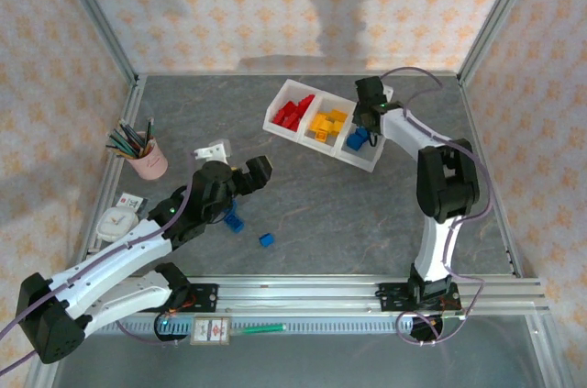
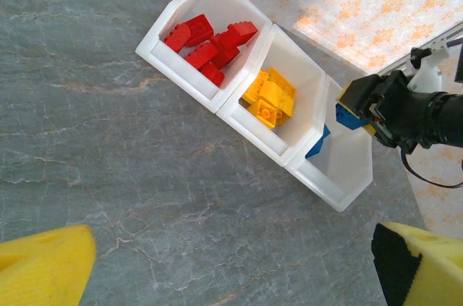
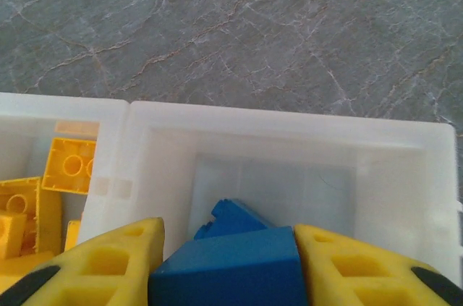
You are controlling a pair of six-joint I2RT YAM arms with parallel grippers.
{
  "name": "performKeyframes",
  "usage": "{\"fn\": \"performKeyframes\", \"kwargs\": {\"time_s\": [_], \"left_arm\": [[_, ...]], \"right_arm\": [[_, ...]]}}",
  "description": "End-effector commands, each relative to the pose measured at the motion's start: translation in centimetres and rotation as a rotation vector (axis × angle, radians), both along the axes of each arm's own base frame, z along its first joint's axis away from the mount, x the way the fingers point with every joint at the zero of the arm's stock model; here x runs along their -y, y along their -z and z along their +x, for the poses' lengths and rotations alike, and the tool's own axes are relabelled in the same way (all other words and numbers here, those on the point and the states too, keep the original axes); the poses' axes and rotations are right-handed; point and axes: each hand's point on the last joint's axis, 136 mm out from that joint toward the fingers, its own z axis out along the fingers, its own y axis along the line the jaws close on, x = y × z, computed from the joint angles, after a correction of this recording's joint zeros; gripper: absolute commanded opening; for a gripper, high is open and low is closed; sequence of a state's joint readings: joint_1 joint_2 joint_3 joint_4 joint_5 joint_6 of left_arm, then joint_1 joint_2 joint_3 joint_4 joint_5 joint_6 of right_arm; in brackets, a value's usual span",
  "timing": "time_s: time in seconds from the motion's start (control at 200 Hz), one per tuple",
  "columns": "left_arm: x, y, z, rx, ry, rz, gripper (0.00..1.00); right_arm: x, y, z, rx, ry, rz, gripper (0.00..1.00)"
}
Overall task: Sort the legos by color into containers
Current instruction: Place the lego in the container.
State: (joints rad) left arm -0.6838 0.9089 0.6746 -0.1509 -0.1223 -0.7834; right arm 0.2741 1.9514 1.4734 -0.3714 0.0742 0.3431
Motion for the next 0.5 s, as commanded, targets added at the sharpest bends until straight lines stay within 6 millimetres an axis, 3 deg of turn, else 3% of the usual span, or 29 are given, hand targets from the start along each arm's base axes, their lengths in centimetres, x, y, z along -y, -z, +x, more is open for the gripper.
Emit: {"fn": "performKeyframes", "kwargs": {"time_s": [0.0, 0.135, 0.495], "left_arm": [[0.0, -1.1, 0.5, 0.032, 0.001, -0.012, 0.99], [0.3, -1.0, 0.7, 0.027, 0.007, -0.010, 0.99], [0.8, -1.2, 1.1, 0.028, 0.018, -0.021, 0.99]], "right_arm": [[-0.1, -0.1, 1.6, 0.021, -0.004, 0.006, 0.38], [-0.4, 0.3, 2.2, 0.012, -0.015, 0.008, 0.43], [-0.1, -1.9, 1.9, 0.052, -0.013, -0.004, 0.54]]}}
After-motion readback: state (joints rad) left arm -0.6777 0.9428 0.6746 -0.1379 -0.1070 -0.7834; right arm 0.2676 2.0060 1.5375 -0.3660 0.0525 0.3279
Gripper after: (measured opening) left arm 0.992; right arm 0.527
